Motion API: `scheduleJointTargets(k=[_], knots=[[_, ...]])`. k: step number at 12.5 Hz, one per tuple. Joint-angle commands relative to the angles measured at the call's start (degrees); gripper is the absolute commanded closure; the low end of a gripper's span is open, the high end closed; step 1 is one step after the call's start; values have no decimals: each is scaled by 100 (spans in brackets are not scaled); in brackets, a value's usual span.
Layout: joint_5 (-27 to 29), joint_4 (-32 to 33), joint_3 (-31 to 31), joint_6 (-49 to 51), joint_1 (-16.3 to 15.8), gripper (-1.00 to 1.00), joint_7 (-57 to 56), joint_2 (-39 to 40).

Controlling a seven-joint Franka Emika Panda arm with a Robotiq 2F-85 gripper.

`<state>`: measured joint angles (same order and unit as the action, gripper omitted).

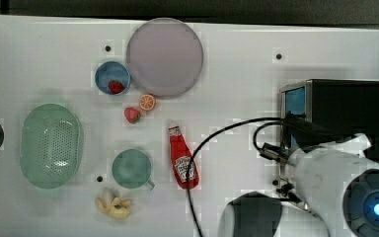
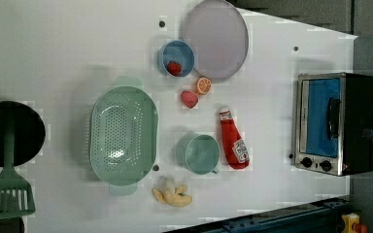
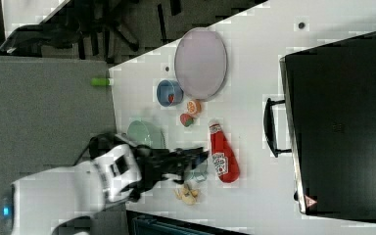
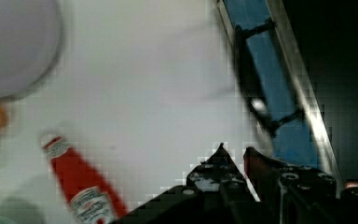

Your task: Flap open oven.

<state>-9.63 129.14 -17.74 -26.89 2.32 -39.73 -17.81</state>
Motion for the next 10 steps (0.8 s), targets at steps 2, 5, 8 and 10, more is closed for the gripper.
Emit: scheduleJointTargets(k=[2,5,8,10], knots=[[-17,88,-342,-678,164,65,-1151,522],[-17,94,-552,-1328,184,65,-1580,1050],[-15,106,-636,-1954,207,65,-2192,1543],[9,109,-655,-2147,215,65,-2206,1858]])
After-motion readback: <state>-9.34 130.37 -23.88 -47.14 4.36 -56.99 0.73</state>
